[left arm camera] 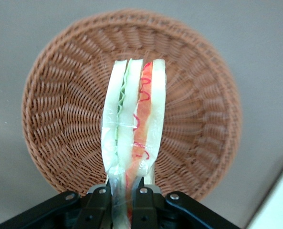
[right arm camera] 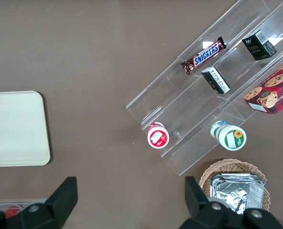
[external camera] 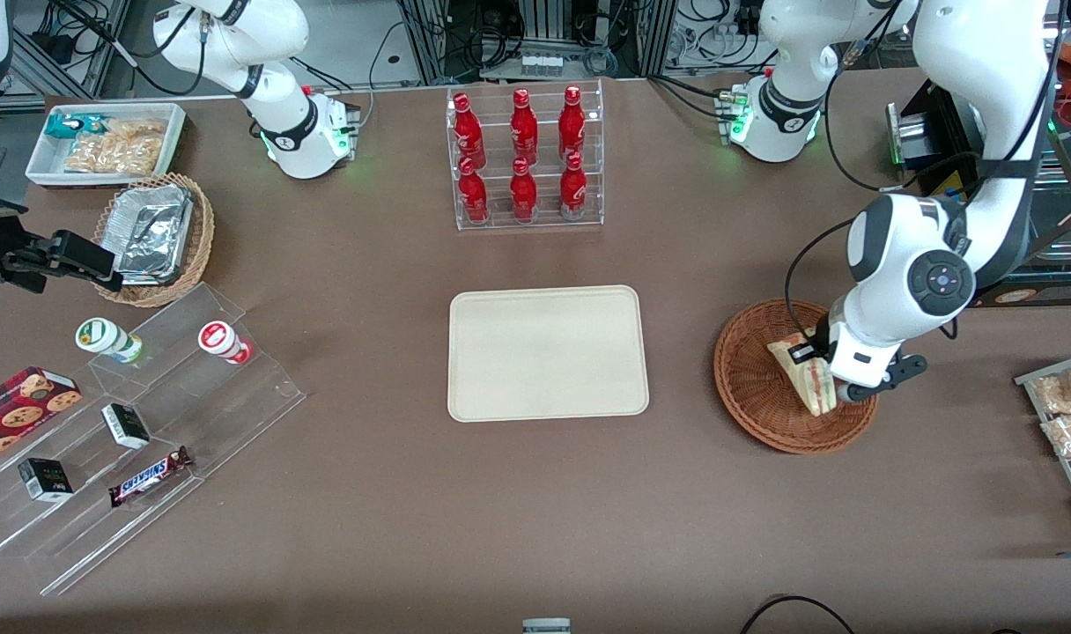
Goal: Place sandwich from basket to tray
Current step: 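Lift the sandwich and carry it with the left gripper over the tray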
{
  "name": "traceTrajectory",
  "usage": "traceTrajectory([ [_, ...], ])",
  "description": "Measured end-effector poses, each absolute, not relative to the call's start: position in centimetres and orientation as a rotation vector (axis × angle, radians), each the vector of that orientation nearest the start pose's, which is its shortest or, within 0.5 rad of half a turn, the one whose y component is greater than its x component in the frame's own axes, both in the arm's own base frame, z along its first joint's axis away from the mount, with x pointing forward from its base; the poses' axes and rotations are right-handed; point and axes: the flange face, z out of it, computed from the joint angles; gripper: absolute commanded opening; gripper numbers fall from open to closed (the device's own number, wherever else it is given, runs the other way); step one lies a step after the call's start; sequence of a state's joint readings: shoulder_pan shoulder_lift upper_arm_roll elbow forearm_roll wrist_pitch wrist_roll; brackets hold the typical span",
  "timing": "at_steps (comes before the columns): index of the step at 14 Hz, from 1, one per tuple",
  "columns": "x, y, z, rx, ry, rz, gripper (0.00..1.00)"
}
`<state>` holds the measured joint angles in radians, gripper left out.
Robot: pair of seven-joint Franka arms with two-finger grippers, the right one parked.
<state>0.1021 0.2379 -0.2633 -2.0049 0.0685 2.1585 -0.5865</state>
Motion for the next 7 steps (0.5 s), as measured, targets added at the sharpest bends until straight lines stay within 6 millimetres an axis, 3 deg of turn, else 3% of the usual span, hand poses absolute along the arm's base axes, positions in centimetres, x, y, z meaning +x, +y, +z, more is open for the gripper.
traceTrajectory([
  [3, 57.6, -14.3, 36.3, -3.128, -0.521, 0.084, 0.05],
  [7, 55.7, -21.5, 36.5, -3.173, -0.343, 0.097, 0.07],
])
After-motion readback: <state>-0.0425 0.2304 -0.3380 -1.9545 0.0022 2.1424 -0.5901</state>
